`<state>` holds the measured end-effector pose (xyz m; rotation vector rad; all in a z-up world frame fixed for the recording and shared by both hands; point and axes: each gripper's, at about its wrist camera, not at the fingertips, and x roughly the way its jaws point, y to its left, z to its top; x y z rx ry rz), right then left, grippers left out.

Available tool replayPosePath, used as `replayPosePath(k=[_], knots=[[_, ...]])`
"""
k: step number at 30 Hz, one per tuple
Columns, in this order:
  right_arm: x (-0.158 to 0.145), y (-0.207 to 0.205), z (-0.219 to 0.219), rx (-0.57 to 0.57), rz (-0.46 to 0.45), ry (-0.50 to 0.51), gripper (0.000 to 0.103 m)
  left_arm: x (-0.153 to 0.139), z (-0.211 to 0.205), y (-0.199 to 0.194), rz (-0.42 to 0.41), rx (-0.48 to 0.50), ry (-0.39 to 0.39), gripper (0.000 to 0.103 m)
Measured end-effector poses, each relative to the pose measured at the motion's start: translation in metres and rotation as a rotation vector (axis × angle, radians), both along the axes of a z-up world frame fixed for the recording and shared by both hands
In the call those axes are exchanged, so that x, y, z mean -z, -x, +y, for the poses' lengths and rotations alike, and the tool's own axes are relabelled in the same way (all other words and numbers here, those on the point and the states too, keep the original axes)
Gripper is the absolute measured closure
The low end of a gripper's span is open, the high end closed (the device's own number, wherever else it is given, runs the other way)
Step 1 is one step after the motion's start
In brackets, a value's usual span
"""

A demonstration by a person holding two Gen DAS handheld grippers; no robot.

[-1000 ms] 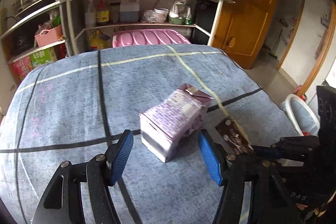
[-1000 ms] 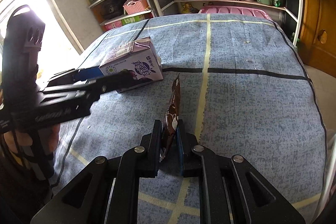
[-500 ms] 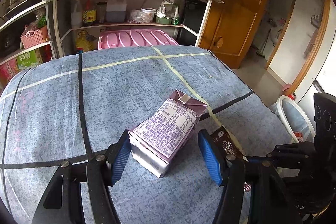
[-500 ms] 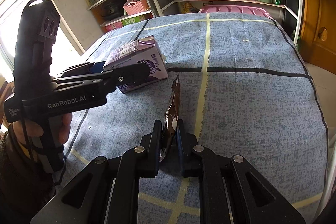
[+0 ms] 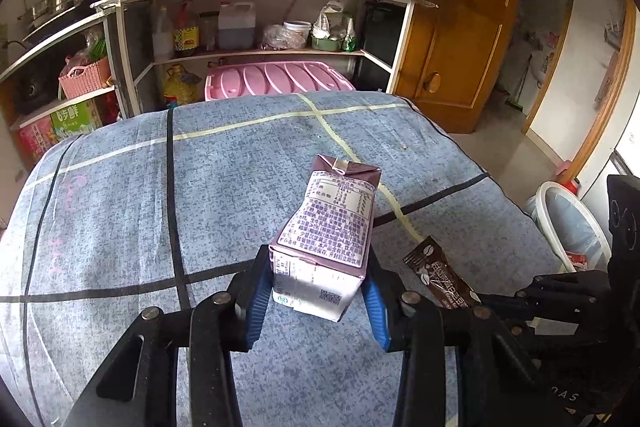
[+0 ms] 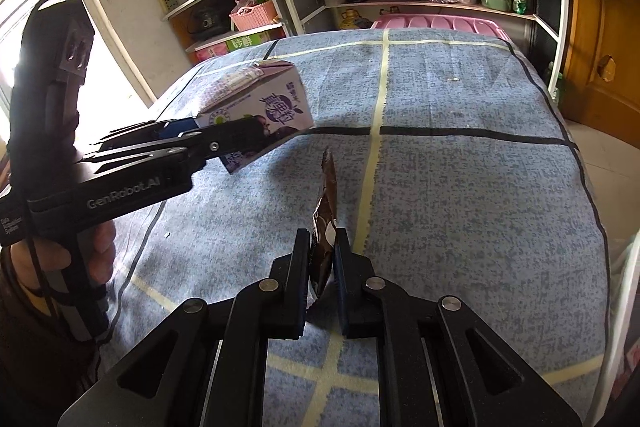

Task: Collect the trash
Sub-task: 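Carry the chocolate bar over the bin with the right tool while the left tool lifts the purple carton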

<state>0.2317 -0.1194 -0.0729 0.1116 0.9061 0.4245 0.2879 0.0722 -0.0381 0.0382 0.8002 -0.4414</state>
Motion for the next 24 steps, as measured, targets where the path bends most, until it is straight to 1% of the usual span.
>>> replayPosePath(k=[1,4,8,14,24], knots=[[-0.001,0.002,-0.003,0.006,-0.001,-0.001,0.092,-0.004,-0.001,0.005,-0.010,0.000,0.006,0.061],[-0.003,0.007,-0.010,0.028,-0.007,-0.005,0.092,-0.012,-0.008,0.018,-0.036,-0.010,-0.013,0.061],[-0.009,0.016,-0.020,0.046,-0.019,-0.014,0.092,-0.022,-0.019,0.037,-0.044,-0.020,-0.017,0.061],[-0.020,0.032,-0.041,0.085,-0.042,-0.041,0.092,-0.032,-0.040,0.063,-0.051,0.005,-0.034,0.061],[-0.046,0.058,-0.093,0.171,-0.099,-0.080,0.092,-0.055,-0.087,0.099,-0.109,0.040,-0.060,0.061]])
